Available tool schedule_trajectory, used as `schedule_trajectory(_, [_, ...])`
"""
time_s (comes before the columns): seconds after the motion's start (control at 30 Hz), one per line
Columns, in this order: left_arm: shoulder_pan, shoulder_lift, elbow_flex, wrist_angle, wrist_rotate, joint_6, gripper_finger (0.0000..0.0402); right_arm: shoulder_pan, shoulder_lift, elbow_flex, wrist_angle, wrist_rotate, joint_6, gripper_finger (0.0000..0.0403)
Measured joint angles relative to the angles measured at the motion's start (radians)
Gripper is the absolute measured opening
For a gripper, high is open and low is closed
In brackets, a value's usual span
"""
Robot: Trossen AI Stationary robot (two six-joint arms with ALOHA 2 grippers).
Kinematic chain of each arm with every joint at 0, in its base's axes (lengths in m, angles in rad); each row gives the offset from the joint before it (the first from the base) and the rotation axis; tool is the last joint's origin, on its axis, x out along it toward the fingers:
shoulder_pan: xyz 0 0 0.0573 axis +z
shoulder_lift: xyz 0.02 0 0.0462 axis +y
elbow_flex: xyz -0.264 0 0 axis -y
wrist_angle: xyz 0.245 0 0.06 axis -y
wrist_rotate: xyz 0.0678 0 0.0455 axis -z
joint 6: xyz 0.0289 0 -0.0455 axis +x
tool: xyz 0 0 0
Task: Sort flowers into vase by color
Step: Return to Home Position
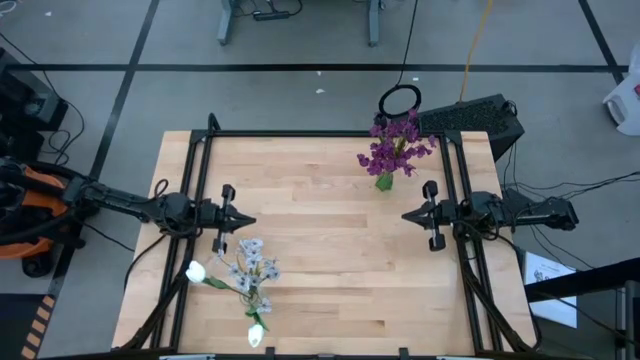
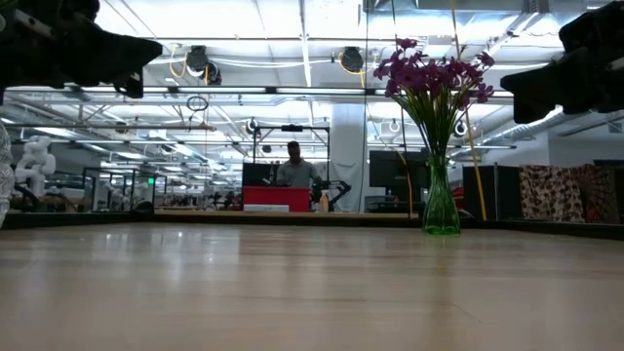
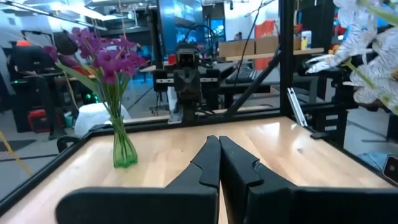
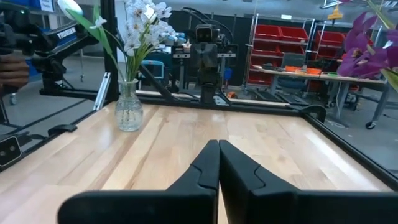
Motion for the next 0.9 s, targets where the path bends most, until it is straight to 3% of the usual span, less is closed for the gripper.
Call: schedule_trajectory(0.9, [0.001, -0.216, 0.000, -0.300, 0.025, 0.001, 0.0004, 0.000, 0.001, 0.000, 0.002, 0.027, 0.001, 0.0000])
